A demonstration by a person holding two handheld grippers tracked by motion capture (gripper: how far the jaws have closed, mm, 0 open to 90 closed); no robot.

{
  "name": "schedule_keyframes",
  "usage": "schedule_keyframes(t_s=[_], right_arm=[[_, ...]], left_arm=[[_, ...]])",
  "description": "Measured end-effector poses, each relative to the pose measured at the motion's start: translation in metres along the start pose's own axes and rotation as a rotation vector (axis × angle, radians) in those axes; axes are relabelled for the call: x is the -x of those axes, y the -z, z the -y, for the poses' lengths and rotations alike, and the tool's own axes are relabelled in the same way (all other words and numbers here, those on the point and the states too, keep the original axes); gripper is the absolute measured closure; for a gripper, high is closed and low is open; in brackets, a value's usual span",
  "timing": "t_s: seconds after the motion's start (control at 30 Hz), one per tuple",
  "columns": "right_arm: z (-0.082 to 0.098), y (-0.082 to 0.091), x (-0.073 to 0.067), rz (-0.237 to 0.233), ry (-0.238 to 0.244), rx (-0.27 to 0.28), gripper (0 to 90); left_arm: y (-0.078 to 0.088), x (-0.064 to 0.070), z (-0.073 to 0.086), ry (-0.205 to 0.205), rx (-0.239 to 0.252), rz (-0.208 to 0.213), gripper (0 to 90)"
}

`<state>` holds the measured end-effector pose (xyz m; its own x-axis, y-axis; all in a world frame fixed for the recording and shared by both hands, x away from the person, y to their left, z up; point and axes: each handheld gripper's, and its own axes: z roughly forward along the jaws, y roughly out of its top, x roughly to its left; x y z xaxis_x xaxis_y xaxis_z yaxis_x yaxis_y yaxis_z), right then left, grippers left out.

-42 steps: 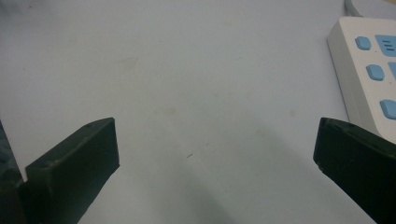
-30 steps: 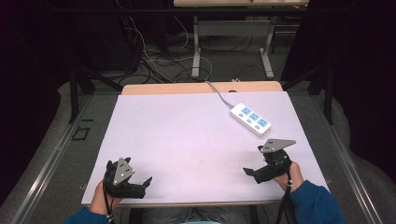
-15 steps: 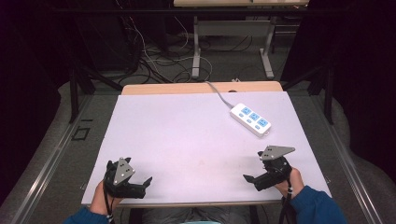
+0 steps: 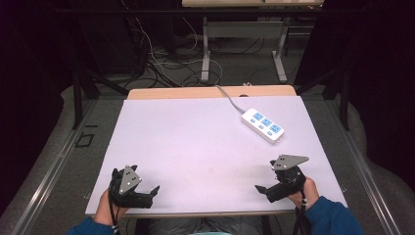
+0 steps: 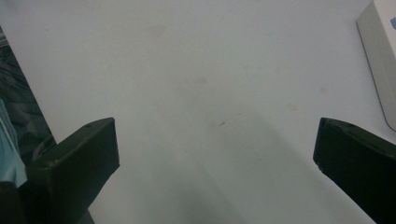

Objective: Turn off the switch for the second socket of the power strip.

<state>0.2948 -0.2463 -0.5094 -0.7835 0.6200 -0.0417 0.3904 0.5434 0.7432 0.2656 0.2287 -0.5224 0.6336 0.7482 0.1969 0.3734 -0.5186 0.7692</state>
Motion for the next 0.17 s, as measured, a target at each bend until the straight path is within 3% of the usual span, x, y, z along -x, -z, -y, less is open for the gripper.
schedule_keyframes(t_s=[0.17], right_arm=[[0.0003,-0.0002,0.0009,-0.001,0.012,0.013,0.0]], left_arm=[[-0.0005,0.0006,-0.0001,0.000,0.006,-0.003,0.4]])
